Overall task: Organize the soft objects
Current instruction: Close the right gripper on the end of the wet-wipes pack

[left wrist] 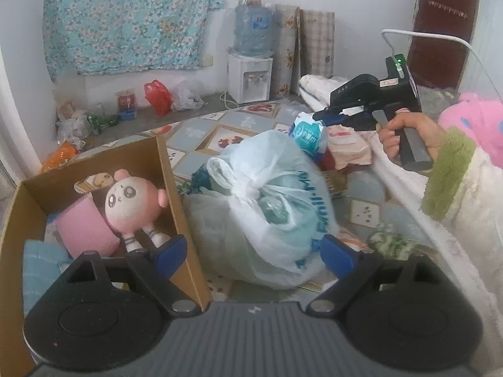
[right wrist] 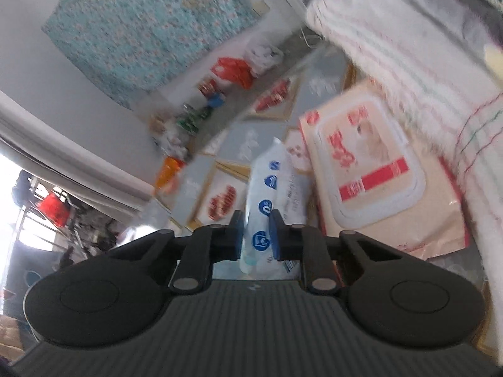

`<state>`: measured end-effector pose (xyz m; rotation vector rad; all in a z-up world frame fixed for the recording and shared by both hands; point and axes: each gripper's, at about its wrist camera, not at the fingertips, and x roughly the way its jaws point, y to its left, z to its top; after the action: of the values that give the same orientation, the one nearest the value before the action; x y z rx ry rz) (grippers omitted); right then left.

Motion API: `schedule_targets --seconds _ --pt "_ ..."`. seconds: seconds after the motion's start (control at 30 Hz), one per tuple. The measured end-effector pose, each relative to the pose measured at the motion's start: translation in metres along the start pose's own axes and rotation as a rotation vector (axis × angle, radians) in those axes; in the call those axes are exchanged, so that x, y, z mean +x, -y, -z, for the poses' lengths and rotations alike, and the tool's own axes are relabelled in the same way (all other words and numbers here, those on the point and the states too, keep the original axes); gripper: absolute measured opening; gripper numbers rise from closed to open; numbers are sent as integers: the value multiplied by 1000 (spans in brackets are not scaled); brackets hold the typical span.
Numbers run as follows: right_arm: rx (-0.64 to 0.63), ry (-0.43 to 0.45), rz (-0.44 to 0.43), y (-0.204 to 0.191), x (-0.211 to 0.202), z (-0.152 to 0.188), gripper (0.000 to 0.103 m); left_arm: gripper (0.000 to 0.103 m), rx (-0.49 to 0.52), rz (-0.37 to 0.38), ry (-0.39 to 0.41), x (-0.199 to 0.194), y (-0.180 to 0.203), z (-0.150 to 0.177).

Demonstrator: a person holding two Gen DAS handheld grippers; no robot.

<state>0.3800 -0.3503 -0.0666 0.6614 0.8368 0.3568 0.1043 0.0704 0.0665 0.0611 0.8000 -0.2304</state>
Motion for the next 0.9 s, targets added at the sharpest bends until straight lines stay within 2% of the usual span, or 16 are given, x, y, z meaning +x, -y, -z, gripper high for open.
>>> schedule_targets --seconds 0.07,0.17,0.27,0.37,0.4,0.43,0.5,0.57,0.63,0.77,0.83,0.87,0.9 --pt "-1 16 -28 2 -22 0 0 93 -12 31 18 -8 5 8" --pt "-12 47 -43 10 -59 6 0 93 -25 87 29 -15 16 22" --pt "-59 81 -8 21 -94 20 0 93 -29 146 19 -13 31 36" --pt "-89 74 15 32 -113 29 6 93 -51 186 27 -6 45 44" --pt "-99 65 10 32 -115 31 16 93 -62 186 37 -3 49 46" --pt "-101 61 13 32 -114 32 33 93 -72 180 47 0 53 49" --pt "-114 53 28 26 -104 33 55 93 -81 167 65 5 60 50" --pt "-160 29 28 10 -82 33 59 93 -74 150 82 8 67 53" --pt "-199 12 49 -4 -59 32 74 93 -61 128 89 11 73 55" --pt "-348 19 157 -33 -7 29 77 93 -48 119 78 18 75 59" --pt "-363 -2 202 -35 13 29 77 93 -51 125 70 20 73 60" --pt "-360 -9 220 -34 20 28 77 93 -48 127 68 21 73 61" --pt "-354 -14 238 -31 26 28 71 93 -44 127 66 22 72 62"
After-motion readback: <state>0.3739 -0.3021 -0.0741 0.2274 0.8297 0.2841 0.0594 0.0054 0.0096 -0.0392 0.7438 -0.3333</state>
